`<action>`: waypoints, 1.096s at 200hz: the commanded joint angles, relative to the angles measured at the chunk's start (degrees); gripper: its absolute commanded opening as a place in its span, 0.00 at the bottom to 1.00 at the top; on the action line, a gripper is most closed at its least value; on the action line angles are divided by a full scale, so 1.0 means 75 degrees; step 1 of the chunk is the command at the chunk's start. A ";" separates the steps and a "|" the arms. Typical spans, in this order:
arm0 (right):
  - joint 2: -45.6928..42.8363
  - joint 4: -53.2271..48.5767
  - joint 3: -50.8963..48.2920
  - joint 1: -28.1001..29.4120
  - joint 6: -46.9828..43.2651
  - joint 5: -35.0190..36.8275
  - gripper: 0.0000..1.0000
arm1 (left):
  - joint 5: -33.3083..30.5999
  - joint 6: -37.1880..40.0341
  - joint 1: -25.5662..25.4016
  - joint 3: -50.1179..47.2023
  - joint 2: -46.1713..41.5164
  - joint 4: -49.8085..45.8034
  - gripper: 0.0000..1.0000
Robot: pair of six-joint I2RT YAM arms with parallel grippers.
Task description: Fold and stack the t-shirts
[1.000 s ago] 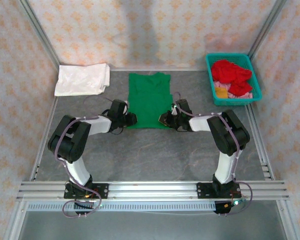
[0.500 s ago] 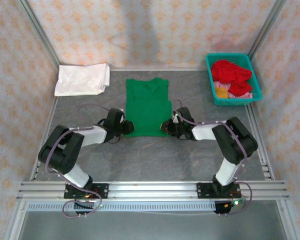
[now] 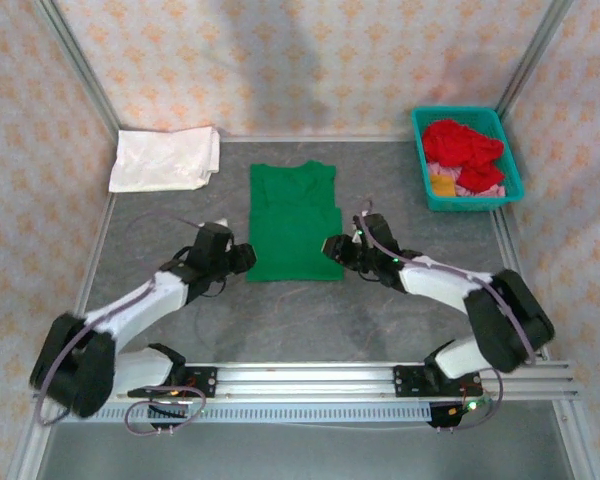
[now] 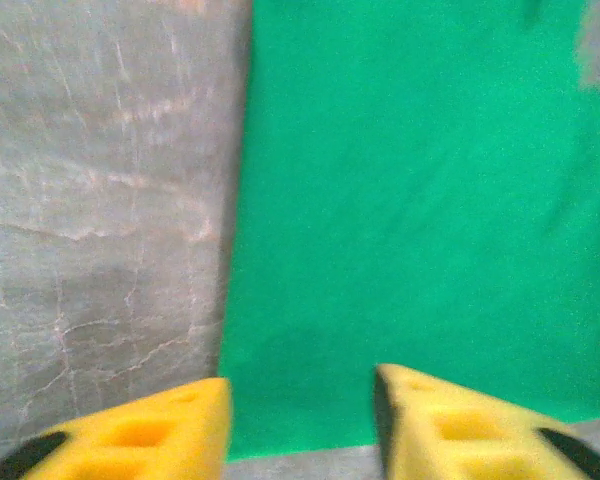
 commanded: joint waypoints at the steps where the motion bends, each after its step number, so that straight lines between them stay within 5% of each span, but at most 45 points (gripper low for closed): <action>1: -0.0770 -0.0150 -0.0417 0.0047 -0.0995 0.1130 0.44 | -0.0362 -0.0082 0.0241 -0.0789 -0.1123 -0.0255 0.58; 37: -0.1419 -0.0341 -0.0867 0.0071 -0.1688 0.1468 0.53 | 0.0507 -0.0088 0.0487 -0.1387 -0.2273 -0.0492 0.65; 90: -0.1594 0.0205 -0.1430 0.0071 -0.1823 0.1918 0.63 | 0.1572 -0.0098 0.0424 -0.1456 -0.1234 0.0117 0.55; 219: -0.1302 0.0635 -0.1583 0.0071 -0.1696 0.1842 0.63 | 0.1188 -0.0141 -0.0087 -0.1167 0.0331 0.1189 0.52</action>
